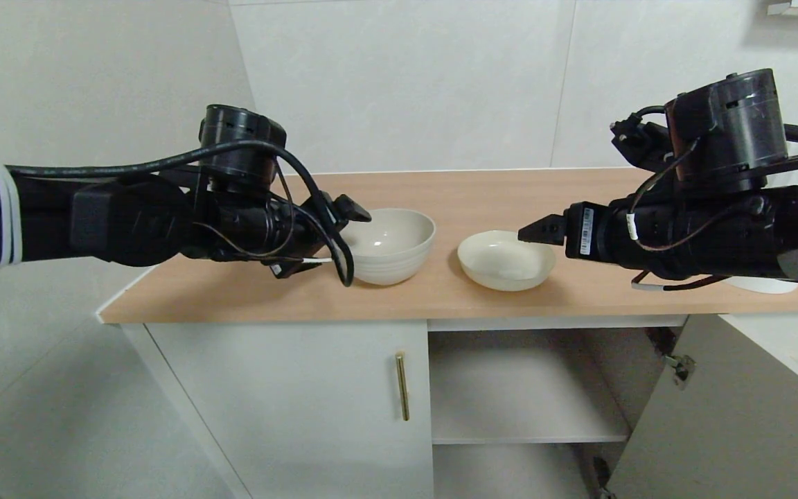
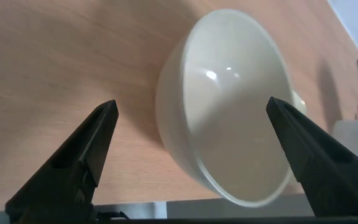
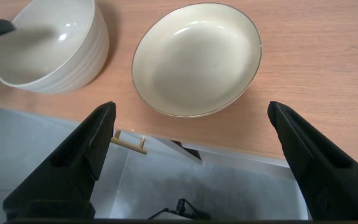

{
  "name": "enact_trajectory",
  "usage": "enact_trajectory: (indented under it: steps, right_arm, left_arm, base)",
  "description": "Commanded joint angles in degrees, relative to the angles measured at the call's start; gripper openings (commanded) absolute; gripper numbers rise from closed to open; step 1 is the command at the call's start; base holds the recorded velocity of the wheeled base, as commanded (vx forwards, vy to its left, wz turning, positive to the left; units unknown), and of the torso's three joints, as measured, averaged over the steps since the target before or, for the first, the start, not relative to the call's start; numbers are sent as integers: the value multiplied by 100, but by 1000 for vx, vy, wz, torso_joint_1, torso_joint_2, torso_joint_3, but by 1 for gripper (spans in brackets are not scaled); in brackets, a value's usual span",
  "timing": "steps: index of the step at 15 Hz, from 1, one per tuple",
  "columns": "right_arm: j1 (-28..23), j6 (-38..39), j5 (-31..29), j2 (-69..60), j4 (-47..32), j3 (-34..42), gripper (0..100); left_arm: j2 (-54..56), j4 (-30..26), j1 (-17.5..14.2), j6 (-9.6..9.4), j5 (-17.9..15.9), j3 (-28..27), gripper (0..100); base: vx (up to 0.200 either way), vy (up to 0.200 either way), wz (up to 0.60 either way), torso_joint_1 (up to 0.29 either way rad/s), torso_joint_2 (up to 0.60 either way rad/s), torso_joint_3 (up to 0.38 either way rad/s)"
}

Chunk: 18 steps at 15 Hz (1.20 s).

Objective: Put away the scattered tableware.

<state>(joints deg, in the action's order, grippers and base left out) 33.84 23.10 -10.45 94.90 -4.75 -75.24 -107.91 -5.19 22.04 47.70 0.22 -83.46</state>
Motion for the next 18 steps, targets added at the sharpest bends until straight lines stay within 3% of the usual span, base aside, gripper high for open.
enact_trajectory:
  steps: [1, 2, 9, 12, 15, 16, 18]
  right_arm:
    - [0, 1, -1, -25, 1, 1, 100]
    - [0, 1, -1, -25, 1, 1, 100]
    - [-35, 1, -36, 72, -26, -87, 100]
    - [-35, 1, -748, 582, -26, -333, 100]
    - [-132, 1, -1390, 1276, 10, -650, 100]
    - [-185, 10, -1434, 1426, 10, -720, 100]
    - [-334, 10, -1434, 1531, 18, -817, 100]
  left_arm:
    - [-116, 1, 2, 2, 4, -13, 100]
    - [-116, 1, 2, 2, 4, -13, 0]
    - [95, -70, 2, -7, -22, 40, 0]
    - [227, -140, 2, -15, -31, 84, 0]
    - [534, -113, 2, -191, -250, 436, 0]
    - [666, -105, 2, -323, -400, 559, 0]
    - [780, -105, 2, -358, -453, 620, 0]
  base:
    - [0, 0, 0, 0, 0, 0]
    - [0, 0, 0, 0, 0, 0]
    - [0, 0, 0, 0, 0, 0]
    - [0, 0, 0, 0, 0, 0]
    - [0, 0, 0, 0, 0, 0]
    - [0, 0, 0, 0, 0, 0]
    - [0, 0, 0, 0, 0, 0]
